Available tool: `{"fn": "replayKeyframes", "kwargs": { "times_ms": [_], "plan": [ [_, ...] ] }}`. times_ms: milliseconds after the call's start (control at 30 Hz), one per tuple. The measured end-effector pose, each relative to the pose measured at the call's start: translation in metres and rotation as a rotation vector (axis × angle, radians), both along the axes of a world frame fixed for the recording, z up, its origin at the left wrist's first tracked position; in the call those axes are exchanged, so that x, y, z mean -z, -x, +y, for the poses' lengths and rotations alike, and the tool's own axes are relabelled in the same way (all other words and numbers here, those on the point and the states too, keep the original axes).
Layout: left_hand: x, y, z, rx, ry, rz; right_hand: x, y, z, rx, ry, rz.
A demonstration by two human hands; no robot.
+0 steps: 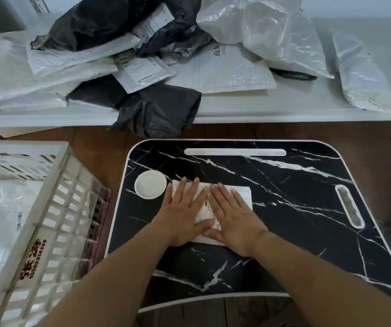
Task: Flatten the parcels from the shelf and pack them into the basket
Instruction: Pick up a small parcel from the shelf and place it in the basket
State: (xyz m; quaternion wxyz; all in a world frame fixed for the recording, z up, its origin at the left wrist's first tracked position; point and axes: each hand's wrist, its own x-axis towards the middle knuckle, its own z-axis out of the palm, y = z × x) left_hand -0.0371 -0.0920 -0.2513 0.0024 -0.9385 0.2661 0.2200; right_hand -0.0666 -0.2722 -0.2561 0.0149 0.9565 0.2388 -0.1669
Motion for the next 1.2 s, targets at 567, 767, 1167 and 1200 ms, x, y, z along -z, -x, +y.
{"fn": "replayKeyframes", "kwargs": {
  "times_ms": [567,767,1167,1200],
  "plan": [
    [-0.008,0.005,0.019,0.064,-0.089,0.047,-0.010,0.013,-0.022,0.133,0.014,0.148],
    [-0.011,0.003,0.033,0.105,-0.165,0.064,-0.022,0.023,-0.045,0.151,0.097,0.213],
    [-0.028,0.009,0.024,-0.180,0.170,0.173,-0.035,0.014,-0.034,0.382,-0.186,0.238],
    [-0.032,0.011,0.021,-0.349,0.327,0.156,-0.036,0.015,-0.032,0.468,-0.269,0.202]
  ]
}}
